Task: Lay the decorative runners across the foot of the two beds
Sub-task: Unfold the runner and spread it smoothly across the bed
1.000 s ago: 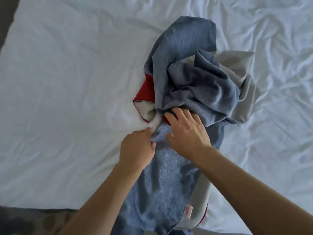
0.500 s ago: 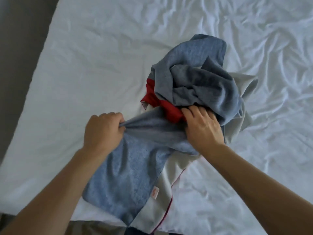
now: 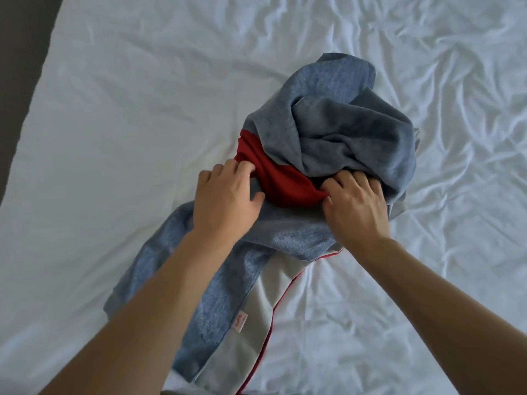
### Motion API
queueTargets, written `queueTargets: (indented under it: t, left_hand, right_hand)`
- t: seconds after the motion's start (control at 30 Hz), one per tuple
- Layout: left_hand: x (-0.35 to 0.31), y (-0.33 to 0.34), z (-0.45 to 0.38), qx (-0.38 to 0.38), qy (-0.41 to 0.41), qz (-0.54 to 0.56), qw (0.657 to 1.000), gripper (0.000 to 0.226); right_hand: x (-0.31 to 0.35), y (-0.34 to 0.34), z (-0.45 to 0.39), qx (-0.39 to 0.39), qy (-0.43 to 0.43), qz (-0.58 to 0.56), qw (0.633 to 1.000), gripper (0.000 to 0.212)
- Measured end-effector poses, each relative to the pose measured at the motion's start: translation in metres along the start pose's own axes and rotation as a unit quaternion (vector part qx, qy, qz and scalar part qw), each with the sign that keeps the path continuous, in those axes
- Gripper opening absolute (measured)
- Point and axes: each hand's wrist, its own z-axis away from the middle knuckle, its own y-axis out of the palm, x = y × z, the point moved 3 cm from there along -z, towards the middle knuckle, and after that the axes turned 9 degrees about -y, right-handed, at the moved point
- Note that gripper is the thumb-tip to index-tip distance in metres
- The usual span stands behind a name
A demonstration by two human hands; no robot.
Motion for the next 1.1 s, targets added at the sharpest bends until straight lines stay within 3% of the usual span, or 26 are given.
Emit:
queueTargets:
  t: [0.2, 0.37, 0.67, 0.9, 1.0, 1.1]
  left_hand:
    - [-0.053, -0.008, -0.011, -0.045, 0.088, 0.000, 0.995, 0.051]
    - [-0.110, 0.003, -0.011, -0.015, 0.156, -0.014, 0.988, 0.049]
    - [-0.237, 0.045, 0.007, -0.014, 0.167, -0.030, 0.985, 0.045]
    - [-0.350, 0.070, 0.017, -0.052, 0.193, -0.062, 0.978, 0.037]
    - [-0.371, 0.079, 0.017, -0.039, 0.183, -0.082, 0.979, 0.043]
    - [-0.376, 0.082, 0.017, -0.037, 0.166, -0.086, 0.982, 0.051]
  right_hand:
    - [-0.015, -0.018, 0.014, -0.038, -0.004, -0.015, 0.999, 0.005]
    - [-0.050, -0.029, 0.029, -0.047, -0.006, -0.043, 0.998, 0.009]
    - [-0.199, -0.024, 0.094, -0.062, 0.031, -0.054, 0.996, 0.007]
    - [-0.339, -0.021, 0.165, 0.044, 0.142, -0.019, 0.989, 0.019]
    - [-0.358, -0.020, 0.173, 0.076, 0.156, -0.036, 0.984, 0.027]
    - [-0.348, -0.022, 0.159, 0.041, 0.151, -0.084, 0.984, 0.030]
